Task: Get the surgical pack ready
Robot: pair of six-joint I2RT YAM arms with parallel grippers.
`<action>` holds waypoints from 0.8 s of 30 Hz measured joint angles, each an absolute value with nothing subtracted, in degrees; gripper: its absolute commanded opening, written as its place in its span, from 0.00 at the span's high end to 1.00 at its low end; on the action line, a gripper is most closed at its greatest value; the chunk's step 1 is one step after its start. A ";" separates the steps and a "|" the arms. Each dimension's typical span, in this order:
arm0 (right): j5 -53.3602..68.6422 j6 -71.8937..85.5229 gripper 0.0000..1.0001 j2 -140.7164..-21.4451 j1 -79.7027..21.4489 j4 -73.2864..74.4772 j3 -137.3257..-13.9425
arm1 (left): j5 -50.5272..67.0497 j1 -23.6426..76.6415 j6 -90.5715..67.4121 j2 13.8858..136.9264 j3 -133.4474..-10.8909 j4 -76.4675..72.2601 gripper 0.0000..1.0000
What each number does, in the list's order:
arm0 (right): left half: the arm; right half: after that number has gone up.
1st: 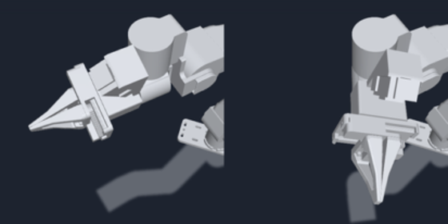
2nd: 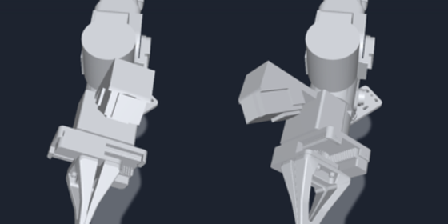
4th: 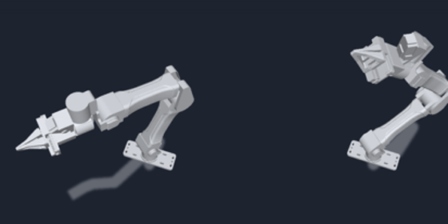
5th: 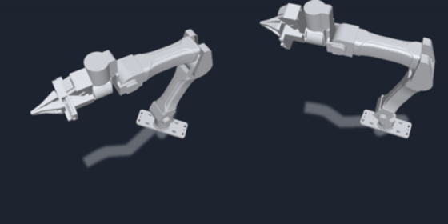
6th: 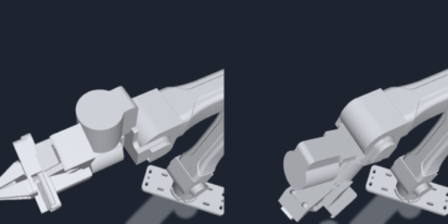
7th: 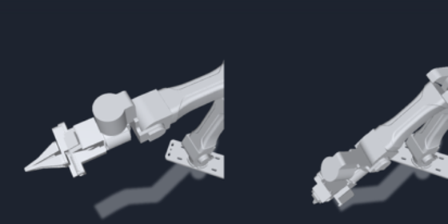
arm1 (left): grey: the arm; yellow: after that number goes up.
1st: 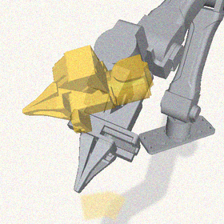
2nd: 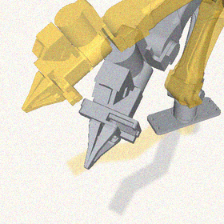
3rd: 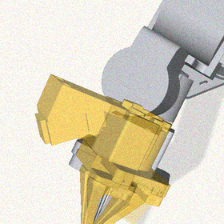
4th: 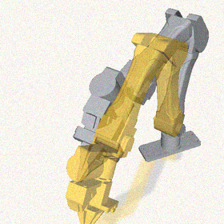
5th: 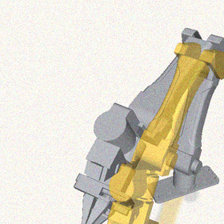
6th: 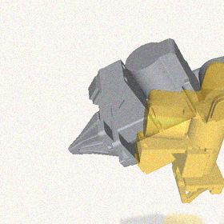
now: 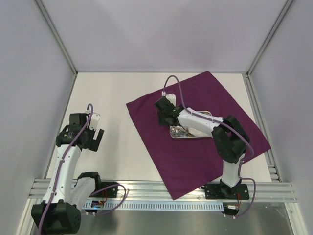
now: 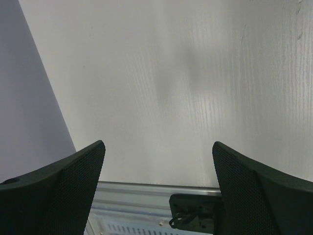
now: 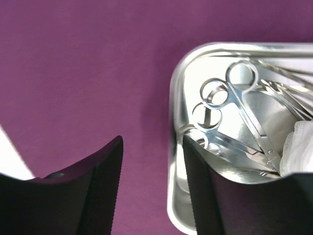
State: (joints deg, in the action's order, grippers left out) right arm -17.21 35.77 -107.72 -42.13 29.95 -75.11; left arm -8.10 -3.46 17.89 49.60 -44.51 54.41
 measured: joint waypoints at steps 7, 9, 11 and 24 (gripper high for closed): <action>-17.74 28.03 0.38 -108.40 -51.05 30.57 -82.85 | -8.03 -3.46 18.35 49.74 -44.51 54.39 0.00; -15.11 27.00 0.38 -110.50 -52.18 30.37 -85.67 | -8.03 -3.46 18.35 49.78 -44.51 54.39 0.00; -12.82 26.35 0.38 -113.95 -52.29 30.33 -88.31 | -8.03 -3.46 18.37 49.78 -44.51 54.41 0.00; -4.84 24.21 0.98 -127.48 -52.62 35.29 -98.72 | -8.03 -3.46 18.39 49.91 -44.51 54.24 0.00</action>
State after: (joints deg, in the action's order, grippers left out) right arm -4.84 24.21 -127.48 -52.62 35.29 -98.72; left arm -8.03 -3.46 18.39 49.91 -44.51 54.24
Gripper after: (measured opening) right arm 0.166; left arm 0.997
